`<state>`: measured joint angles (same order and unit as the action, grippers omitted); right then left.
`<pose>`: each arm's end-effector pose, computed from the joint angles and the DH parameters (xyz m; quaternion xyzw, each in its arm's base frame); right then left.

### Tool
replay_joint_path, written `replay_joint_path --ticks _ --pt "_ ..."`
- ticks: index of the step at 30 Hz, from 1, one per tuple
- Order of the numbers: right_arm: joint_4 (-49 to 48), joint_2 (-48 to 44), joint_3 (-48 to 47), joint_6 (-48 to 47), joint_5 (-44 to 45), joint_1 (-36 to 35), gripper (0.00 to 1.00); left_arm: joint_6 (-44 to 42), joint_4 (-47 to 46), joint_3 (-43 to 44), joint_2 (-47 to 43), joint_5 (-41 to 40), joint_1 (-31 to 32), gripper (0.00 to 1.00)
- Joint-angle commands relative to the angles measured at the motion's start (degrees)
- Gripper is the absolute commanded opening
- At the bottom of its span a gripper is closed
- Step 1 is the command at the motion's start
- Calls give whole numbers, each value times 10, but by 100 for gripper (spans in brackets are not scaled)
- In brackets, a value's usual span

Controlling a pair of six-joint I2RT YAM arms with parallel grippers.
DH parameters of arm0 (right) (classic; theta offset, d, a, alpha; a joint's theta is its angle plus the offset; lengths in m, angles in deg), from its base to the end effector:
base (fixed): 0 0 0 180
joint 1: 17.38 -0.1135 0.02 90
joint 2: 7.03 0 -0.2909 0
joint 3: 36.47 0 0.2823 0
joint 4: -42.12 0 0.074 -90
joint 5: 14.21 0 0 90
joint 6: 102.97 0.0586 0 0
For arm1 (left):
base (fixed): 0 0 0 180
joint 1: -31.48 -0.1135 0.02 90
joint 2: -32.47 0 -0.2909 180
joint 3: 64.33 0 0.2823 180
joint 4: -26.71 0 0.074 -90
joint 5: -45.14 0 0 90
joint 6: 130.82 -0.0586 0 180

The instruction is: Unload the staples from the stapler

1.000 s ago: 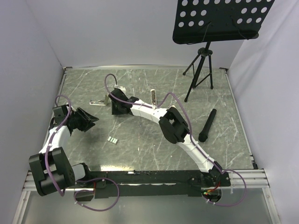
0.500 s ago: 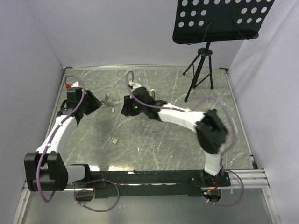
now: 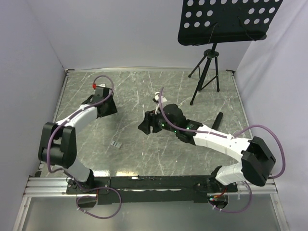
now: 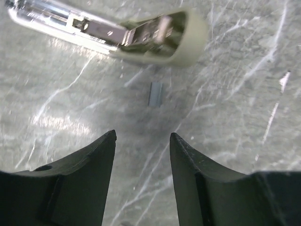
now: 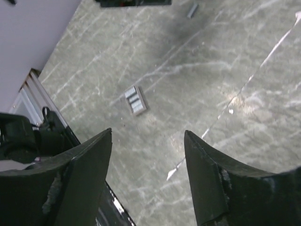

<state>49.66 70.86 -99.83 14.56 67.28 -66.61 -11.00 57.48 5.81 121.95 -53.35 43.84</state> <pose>0.2249 0.2742 0.2775 -0.1964 0.8045 0.3942 0.3985 0.3617 -0.0704 0.2096 -0.1672 0.9227 -0.0575 0.3424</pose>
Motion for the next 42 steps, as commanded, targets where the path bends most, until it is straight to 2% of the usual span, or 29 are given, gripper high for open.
replay_joint_path --ticks 1,8,11,19,29,33,42 --pt "-17 -62 13 -10 -9 -2 72 -41 1 51 44 -56 30 55" --pt "9 -103 20 -23 10 -2 86 -63 27 108 122 -86 38 53" --pt "13 -114 22 -25 15 -2 88 -68 22 111 136 -85 40 51" --pt "17 -117 13 -30 23 -2 89 -78 18 125 175 -71 43 46" --pt "19 -112 8 -34 30 -2 91 -86 21 143 205 -55 46 45" --pt "17 -114 10 -35 30 -2 91 -88 24 148 214 -50 46 36" --pt "20 -107 -9 -42 31 -2 92 -88 52 151 205 -55 54 33"
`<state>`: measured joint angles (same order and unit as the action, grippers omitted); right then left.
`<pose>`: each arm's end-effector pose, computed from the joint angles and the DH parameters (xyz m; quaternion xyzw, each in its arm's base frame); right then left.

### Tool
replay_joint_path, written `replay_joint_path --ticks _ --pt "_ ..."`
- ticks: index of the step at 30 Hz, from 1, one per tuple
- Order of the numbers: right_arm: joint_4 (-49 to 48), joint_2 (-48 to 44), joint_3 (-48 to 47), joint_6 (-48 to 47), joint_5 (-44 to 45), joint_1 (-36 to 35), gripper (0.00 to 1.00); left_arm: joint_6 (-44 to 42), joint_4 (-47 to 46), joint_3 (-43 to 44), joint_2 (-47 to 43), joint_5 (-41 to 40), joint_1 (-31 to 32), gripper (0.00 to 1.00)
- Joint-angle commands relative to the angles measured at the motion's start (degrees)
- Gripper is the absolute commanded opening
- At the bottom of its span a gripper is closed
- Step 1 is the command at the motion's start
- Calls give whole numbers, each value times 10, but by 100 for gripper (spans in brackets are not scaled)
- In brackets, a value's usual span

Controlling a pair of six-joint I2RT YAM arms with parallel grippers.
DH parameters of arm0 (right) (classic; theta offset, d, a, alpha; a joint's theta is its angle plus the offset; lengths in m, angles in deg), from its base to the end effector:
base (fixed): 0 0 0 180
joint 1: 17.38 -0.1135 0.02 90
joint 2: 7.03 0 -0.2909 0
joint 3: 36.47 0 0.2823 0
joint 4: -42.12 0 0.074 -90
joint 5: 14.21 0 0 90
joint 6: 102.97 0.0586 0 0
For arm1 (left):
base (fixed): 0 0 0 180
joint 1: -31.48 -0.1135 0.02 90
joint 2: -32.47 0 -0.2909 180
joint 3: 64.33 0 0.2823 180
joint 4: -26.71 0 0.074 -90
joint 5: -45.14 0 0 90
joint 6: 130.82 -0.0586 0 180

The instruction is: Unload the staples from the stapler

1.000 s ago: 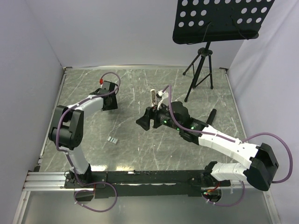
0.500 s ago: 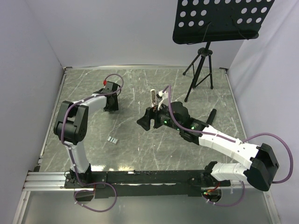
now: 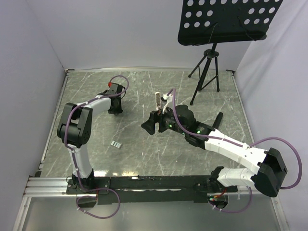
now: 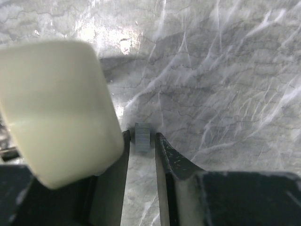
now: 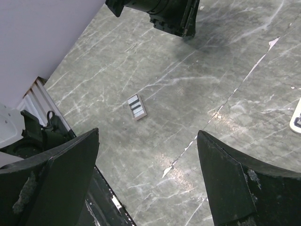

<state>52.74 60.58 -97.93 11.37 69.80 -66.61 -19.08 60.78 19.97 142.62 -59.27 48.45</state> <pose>0.2021 0.2437 0.3141 -0.2032 0.7760 0.3903 0.4519 0.4249 -0.1144 0.1504 -0.0724 0.9559 0.0290 0.2830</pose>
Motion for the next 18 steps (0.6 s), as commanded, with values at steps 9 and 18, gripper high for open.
replay_joint_path --ticks 9,18 --pt "-15 -7 -21 -7 1 -2 92 -13 32 2 -13 24 9 23" --pt "-13 -17 -13 -3 1 -2 93 -6 45 -13 -45 50 9 23"
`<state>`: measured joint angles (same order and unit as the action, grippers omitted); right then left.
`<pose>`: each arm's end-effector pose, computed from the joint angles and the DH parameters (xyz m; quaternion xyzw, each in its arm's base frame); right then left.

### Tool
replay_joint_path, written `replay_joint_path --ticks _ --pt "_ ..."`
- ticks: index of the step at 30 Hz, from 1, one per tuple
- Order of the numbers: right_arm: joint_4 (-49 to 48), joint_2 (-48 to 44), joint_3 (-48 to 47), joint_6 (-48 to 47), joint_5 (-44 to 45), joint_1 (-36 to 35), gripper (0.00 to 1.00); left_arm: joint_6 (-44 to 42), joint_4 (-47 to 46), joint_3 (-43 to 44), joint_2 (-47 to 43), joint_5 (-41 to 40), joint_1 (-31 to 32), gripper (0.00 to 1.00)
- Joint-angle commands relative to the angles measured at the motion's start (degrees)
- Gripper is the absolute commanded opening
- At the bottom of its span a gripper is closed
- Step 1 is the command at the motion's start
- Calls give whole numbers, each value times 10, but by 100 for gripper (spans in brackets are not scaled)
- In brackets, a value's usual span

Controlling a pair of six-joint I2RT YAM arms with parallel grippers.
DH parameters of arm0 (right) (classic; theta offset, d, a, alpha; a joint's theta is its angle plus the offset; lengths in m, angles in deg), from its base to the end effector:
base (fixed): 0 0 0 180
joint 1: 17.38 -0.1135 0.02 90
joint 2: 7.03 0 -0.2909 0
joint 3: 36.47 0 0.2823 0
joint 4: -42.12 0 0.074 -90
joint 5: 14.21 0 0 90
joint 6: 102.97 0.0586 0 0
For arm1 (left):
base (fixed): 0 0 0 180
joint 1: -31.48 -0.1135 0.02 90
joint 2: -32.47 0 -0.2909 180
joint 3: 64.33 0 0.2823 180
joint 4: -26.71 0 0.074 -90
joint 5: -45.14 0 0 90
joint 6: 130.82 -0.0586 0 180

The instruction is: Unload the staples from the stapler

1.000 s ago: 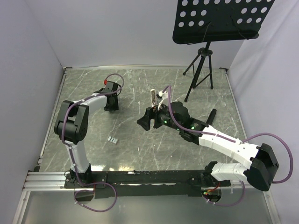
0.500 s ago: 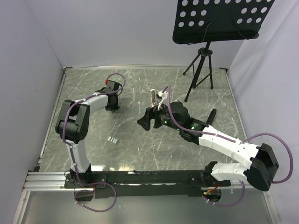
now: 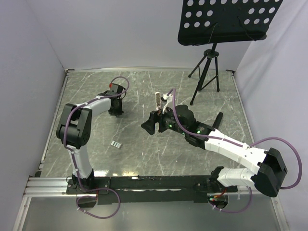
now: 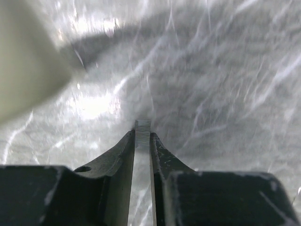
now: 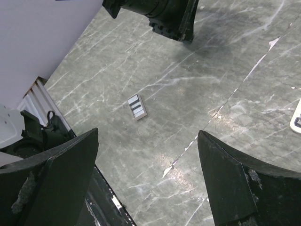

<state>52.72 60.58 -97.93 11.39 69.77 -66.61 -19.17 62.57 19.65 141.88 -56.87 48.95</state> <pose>0.2020 0.2437 0.3141 -0.2032 0.7759 0.3906 0.4518 0.4183 -0.1189 0.1515 -0.0611 0.9619 0.0130 0.2663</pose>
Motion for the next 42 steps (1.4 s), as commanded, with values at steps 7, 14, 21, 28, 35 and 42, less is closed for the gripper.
replay_joint_path --ticks 7,14,21,28,35,42 --pt "-14 -28 -5 0 0 -2 93 -9 58 -43 -107 77 6 23" --pt "-16 -34 3 3 -6 -3 94 3 132 -76 -185 112 19 22" --pt "-10 -45 5 -2 -5 -2 94 37 205 -89 -238 135 56 23" --pt "1 -63 11 -11 4 -2 95 60 248 -122 -259 132 86 24" --pt "7 -76 8 -19 13 -2 96 63 247 -146 -253 122 105 23" --pt "14 -85 5 -27 16 -2 96 48 264 -133 -219 86 116 24"
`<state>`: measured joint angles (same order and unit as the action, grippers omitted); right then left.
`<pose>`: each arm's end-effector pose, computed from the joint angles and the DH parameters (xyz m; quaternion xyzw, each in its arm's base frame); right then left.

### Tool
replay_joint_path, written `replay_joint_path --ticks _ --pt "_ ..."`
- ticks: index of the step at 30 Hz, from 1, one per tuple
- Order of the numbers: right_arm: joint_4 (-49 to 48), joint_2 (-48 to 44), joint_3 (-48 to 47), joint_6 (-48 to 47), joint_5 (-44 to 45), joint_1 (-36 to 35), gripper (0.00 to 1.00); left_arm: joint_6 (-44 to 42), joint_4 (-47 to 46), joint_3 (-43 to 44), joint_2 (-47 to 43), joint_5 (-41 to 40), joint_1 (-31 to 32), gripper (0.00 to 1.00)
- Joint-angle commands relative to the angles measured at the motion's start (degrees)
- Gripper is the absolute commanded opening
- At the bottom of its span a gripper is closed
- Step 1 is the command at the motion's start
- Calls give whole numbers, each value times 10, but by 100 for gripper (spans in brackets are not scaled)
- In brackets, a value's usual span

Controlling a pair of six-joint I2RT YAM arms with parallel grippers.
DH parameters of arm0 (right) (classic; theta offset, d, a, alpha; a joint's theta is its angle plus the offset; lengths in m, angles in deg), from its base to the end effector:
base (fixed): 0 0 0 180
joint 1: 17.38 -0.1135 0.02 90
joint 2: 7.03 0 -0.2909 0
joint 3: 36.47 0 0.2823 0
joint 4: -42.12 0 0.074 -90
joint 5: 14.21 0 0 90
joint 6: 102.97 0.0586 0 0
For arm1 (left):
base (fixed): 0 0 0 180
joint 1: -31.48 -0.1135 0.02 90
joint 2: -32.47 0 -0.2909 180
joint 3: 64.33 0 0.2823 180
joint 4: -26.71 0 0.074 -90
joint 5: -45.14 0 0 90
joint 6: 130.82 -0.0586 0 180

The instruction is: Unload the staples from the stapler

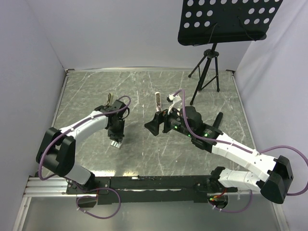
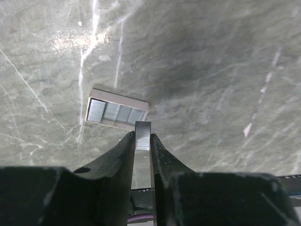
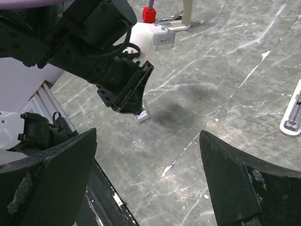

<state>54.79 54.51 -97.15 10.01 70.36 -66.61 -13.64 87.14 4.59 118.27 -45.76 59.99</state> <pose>0.1867 0.2250 0.3340 -0.2067 0.7574 0.3943 0.4775 0.2623 -0.1414 0.1923 0.0107 0.9938 -0.0447 0.1014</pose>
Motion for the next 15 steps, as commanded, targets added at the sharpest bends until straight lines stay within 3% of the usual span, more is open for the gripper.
replay_joint_path --ticks 1,15 --pt "-7 -28 -1 -13 15 -2 97 -12 19 19 20 -24 6 24" --pt "6 -32 -2 -14 19 -2 98 -28 16 25 51 -32 13 25"
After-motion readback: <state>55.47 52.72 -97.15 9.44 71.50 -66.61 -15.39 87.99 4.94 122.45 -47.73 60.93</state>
